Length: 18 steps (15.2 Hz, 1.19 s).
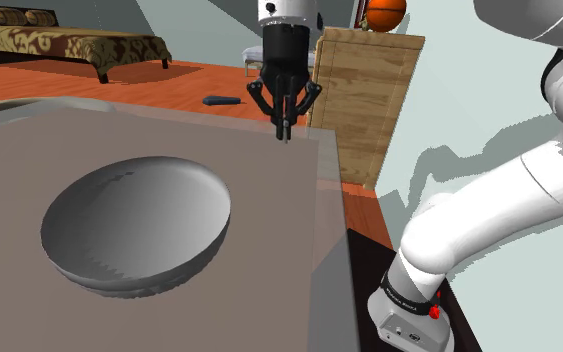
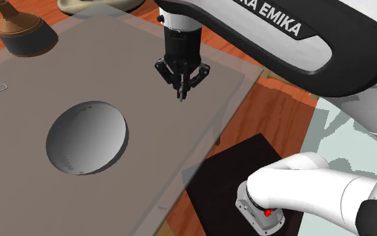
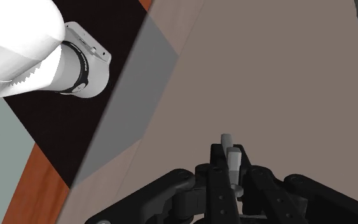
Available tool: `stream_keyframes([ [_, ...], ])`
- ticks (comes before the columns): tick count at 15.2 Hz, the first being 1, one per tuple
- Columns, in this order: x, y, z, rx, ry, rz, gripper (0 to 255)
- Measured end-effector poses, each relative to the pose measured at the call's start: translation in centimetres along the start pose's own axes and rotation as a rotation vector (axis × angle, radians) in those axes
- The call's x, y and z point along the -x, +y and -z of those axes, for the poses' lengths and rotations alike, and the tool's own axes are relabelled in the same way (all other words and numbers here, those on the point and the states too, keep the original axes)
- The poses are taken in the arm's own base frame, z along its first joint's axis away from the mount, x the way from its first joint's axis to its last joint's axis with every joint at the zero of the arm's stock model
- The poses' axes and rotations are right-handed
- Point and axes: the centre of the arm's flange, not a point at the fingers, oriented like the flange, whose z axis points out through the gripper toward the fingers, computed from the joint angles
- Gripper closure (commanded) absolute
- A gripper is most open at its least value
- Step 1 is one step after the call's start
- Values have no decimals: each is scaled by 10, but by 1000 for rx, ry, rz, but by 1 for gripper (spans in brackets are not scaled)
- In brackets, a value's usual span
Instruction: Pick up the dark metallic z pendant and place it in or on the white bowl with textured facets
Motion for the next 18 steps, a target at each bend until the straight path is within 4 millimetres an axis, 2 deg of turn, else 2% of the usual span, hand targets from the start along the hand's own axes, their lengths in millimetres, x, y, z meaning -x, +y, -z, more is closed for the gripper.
stream_keyframes([
  [13, 14, 1, 66, 0, 0, 0, 255],
  [18, 40, -43, 63, 1, 1, 2, 255],
])
